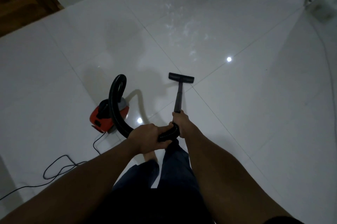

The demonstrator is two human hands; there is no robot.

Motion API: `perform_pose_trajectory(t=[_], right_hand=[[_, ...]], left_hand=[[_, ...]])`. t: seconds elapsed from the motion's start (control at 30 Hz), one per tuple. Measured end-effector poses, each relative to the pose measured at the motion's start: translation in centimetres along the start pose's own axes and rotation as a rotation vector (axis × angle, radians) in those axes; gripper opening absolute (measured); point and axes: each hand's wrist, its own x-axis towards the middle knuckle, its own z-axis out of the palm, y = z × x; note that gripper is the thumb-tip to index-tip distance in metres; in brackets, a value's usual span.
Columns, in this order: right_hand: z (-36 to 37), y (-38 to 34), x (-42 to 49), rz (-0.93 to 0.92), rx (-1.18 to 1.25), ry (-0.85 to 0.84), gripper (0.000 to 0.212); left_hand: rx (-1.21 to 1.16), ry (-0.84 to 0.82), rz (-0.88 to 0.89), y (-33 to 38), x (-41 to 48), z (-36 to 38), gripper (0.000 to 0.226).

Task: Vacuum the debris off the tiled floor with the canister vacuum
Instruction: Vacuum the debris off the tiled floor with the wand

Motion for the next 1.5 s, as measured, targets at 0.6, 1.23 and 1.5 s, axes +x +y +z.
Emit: perform_pose_trajectory(t=[0.6, 1.23, 1.5], right_hand=[[-8.7, -4.8, 2.9, 0.007, 0.223, -0.103, 0.041], [-17.5, -15.6, 11.1, -0.144, -0.121, -0.216, 0.062], [-15.5, -20.7, 13.0, -0.135, -0.091, -0.221, 0.057]], left_hand=[[0.064, -0.175, -0.099, 2.1, 12.4, 1.8, 0.073], [-0.253, -0.145, -0.234, 7.3, 25.5, -3.7, 0.064], [-0.152, -0.157, -0.329, 5.1, 27.4, -7.6, 0.068]])
